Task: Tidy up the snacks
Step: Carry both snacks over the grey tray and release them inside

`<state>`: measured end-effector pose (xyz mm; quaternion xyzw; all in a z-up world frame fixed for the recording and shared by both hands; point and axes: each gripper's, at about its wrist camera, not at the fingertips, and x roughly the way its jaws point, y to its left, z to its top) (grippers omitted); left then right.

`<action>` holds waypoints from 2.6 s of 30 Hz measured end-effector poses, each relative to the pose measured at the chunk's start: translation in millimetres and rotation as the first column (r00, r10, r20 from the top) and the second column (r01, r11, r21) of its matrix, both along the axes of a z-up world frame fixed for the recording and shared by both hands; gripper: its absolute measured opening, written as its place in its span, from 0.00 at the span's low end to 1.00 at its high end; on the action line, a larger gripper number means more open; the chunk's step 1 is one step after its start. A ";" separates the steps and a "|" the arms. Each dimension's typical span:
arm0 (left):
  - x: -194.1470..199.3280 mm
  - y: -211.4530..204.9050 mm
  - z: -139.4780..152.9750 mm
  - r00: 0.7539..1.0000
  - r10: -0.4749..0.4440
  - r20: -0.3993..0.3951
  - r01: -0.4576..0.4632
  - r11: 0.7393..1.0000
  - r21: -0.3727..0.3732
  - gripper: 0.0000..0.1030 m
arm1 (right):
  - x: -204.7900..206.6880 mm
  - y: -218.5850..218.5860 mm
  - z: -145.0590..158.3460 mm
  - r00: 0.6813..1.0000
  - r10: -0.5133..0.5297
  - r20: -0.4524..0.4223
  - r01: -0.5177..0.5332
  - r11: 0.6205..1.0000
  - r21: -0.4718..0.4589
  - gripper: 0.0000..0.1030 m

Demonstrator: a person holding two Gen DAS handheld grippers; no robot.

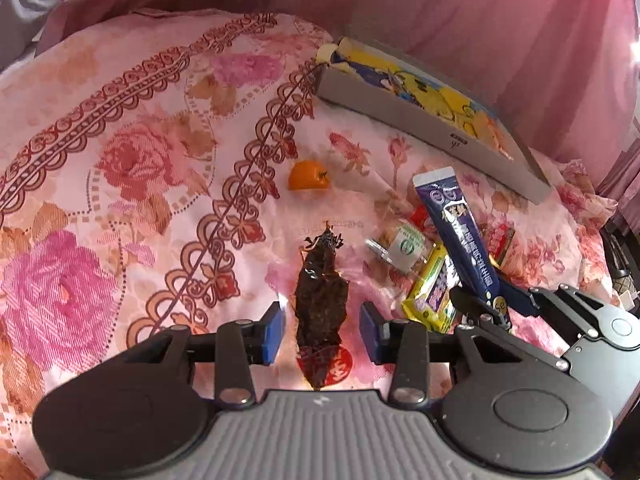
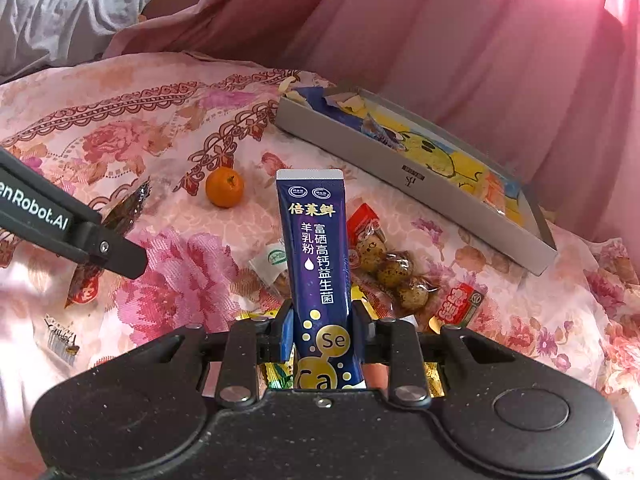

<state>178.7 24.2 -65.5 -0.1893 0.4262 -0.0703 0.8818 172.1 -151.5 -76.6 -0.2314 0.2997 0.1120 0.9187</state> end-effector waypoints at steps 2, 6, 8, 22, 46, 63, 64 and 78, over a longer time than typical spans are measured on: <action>0.0 -0.3 3.3 1.000 0.001 0.019 -0.001 1.000 -0.002 0.42 | 0.1 0.1 1.1 1.000 0.000 0.005 0.000 1.000 0.004 0.29; 0.7 -2.8 12.9 0.998 0.000 0.061 0.000 1.000 0.010 0.42 | 0.9 -0.6 4.9 1.000 -0.003 0.019 0.002 1.000 0.014 0.29; 6.1 -4.9 19.6 0.997 0.000 0.077 -0.001 1.000 0.013 0.42 | 2.4 -1.8 8.8 0.999 -0.007 0.032 0.006 1.000 0.023 0.29; 106.6 -39.2 87.9 0.980 0.052 0.190 -0.043 0.998 -0.054 0.43 | 47.5 -51.6 42.9 0.958 -0.143 0.250 0.113 0.985 0.130 0.29; 258.5 -119.7 60.3 0.976 0.132 0.173 -0.107 0.984 -0.143 0.43 | 168.5 -137.5 59.5 0.808 -0.426 0.407 0.241 0.869 0.432 0.29; 273.4 -133.3 45.9 0.984 0.107 0.145 -0.104 0.994 -0.032 0.53 | 203.7 -139.5 24.9 0.853 -0.440 0.282 0.304 0.856 0.418 0.40; 273.3 -133.3 46.5 0.983 0.108 0.146 -0.105 0.994 -0.029 0.59 | 203.9 -139.2 24.3 0.855 -0.437 0.278 0.302 0.857 0.418 0.44; 226.6 -114.2 93.4 0.956 0.097 0.276 -0.103 0.995 0.005 0.95 | 167.9 -140.2 64.0 0.827 -0.452 0.334 0.278 0.845 0.456 0.84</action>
